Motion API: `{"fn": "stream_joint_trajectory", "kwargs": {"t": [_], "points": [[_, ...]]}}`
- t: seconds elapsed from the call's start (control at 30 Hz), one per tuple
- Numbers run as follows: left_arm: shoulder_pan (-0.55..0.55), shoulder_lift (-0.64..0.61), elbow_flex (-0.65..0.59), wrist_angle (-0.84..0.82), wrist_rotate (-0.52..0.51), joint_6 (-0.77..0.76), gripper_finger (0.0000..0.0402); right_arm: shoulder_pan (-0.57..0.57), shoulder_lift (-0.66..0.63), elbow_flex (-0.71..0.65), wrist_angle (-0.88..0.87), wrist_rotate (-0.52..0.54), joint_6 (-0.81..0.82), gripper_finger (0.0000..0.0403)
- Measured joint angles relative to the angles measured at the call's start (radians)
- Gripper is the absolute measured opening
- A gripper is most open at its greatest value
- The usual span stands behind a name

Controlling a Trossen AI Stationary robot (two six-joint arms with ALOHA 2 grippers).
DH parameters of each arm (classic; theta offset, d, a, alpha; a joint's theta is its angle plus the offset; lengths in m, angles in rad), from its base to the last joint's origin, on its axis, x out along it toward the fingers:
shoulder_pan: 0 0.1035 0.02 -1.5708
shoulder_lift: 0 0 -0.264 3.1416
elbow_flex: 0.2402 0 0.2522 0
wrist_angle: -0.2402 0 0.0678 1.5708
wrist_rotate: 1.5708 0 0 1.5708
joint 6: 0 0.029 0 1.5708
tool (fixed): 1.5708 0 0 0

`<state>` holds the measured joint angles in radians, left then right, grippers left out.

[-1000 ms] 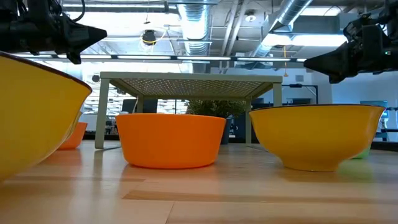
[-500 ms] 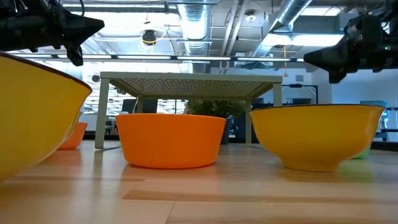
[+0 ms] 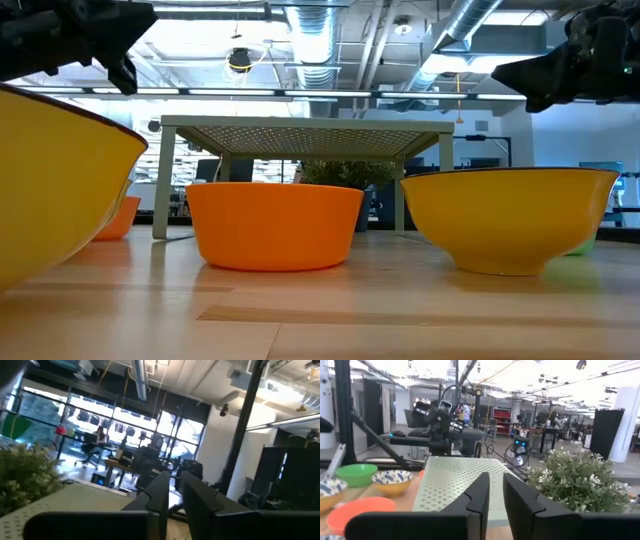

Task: Pick & Place Mini bowls
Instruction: Put the orange bowl on the shelf

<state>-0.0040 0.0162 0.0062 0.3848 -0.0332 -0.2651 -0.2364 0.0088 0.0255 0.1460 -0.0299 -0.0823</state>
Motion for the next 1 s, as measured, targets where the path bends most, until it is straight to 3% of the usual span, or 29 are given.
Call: {"fn": "stream_joint_trajectory", "kwargs": {"t": [0.2,0.43,0.7,0.83,1.0], "points": [[0.0,0.056,0.081,0.007,-0.018,0.055,0.0096,0.0,0.05,0.038,0.015,-0.067,0.06,0.0092],[0.0,0.324,0.301,-0.09,-0.018,0.19,0.0108,0.0,0.219,0.167,-0.011,-0.067,0.155,0.0104],[0.0,0.561,0.539,-0.287,-0.018,0.203,0.0111,0.0,0.487,0.458,-0.49,-0.064,0.196,0.0104],[0.0,0.592,0.558,-0.296,-0.018,0.208,0.0111,0.0,0.593,0.566,-0.7,-0.046,0.215,0.0104],[0.0,0.593,0.559,-0.297,-0.018,0.209,0.0111,-0.001,0.705,0.6,-0.827,-0.011,0.322,0.0104]]}}
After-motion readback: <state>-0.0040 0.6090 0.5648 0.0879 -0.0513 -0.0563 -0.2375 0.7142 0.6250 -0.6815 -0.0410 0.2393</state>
